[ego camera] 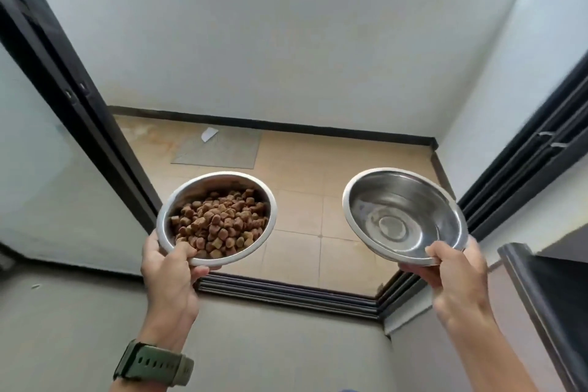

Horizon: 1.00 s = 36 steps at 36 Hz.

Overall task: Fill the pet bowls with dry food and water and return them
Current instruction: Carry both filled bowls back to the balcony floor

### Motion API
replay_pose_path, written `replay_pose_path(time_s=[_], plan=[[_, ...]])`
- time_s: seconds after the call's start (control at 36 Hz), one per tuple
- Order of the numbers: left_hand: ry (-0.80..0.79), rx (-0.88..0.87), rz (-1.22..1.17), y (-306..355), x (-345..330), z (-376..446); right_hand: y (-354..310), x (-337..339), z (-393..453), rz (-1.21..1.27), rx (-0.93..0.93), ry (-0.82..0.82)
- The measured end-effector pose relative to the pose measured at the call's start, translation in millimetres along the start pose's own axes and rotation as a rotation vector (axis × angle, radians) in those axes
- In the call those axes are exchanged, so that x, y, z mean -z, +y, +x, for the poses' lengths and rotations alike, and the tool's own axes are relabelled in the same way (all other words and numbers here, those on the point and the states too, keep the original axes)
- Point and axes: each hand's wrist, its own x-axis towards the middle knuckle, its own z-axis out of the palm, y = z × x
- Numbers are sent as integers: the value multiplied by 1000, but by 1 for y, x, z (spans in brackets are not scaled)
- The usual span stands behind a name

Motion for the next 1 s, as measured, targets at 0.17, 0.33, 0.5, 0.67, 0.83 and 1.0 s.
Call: replay_pose_path(time_s=[0.17,0.33,0.5,0.67,0.83,1.0], plan=[[62,15,-6,-2,-44,57,11,-52,62,-37,-43,-64],[90,10,4,-4,-108,115,13,-101,143,-51,-75,-105],[85,3,-5,5,-178,168,5,-147,232,-72,-80,-116],[68,1,-4,12,-244,230,10,-193,316,-42,-112,-71],[33,15,7,8,-314,315,15,-246,398,0,-132,-11],[-21,65,17,-2,-395,425,19,-310,491,-4,-153,47]])
